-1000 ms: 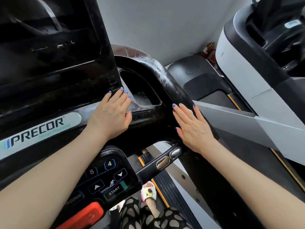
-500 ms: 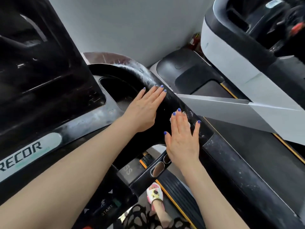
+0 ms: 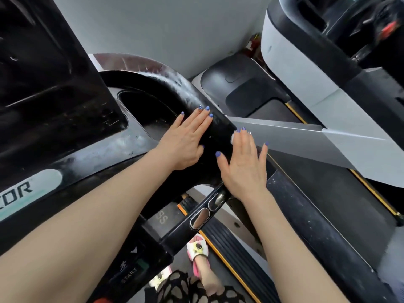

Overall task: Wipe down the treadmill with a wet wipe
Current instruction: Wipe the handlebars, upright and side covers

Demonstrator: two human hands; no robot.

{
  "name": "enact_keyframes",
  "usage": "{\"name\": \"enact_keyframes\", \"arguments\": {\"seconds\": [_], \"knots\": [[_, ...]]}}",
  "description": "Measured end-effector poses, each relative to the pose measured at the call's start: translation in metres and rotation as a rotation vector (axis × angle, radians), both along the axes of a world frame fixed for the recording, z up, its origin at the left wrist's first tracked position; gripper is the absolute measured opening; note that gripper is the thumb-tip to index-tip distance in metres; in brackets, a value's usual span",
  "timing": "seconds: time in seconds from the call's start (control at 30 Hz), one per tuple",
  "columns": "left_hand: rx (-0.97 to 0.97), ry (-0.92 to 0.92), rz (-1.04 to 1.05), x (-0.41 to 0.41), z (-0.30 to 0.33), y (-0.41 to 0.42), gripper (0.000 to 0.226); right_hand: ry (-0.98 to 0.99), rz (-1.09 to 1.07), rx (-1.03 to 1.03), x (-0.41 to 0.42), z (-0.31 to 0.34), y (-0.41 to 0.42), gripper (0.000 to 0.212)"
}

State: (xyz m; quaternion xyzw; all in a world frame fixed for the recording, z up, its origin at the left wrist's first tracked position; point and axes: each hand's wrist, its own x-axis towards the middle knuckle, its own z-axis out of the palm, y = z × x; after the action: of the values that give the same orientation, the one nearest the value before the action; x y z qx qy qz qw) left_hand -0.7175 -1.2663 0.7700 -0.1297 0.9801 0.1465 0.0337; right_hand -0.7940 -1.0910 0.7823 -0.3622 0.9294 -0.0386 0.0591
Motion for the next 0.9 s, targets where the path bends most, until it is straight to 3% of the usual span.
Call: {"name": "enact_keyframes", "arguments": {"seconds": [0.17, 0.4, 0.53, 0.73, 0.9], "knots": [[0.019, -0.004, -0.011, 0.000, -0.002, -0.002, 0.083, 0.048, 0.002, 0.099, 0.036, -0.001, 0.038, 0.079], [0.004, -0.025, -0.020, 0.000, -0.002, -0.001, 0.086, -0.007, -0.115, 0.053, -0.023, 0.004, -0.013, 0.065], [-0.029, -0.026, -0.007, -0.001, 0.000, 0.000, 0.088, -0.008, -0.075, 0.081, -0.004, 0.001, 0.004, 0.079], [-0.042, 0.083, -0.146, 0.003, -0.004, 0.034, 0.085, 0.045, -0.023, 0.173, 0.047, -0.006, 0.072, 0.081], [-0.012, 0.053, -0.126, -0.002, -0.006, 0.043, 0.084, 0.057, -0.084, 0.116, 0.019, -0.004, 0.051, 0.080]]}}
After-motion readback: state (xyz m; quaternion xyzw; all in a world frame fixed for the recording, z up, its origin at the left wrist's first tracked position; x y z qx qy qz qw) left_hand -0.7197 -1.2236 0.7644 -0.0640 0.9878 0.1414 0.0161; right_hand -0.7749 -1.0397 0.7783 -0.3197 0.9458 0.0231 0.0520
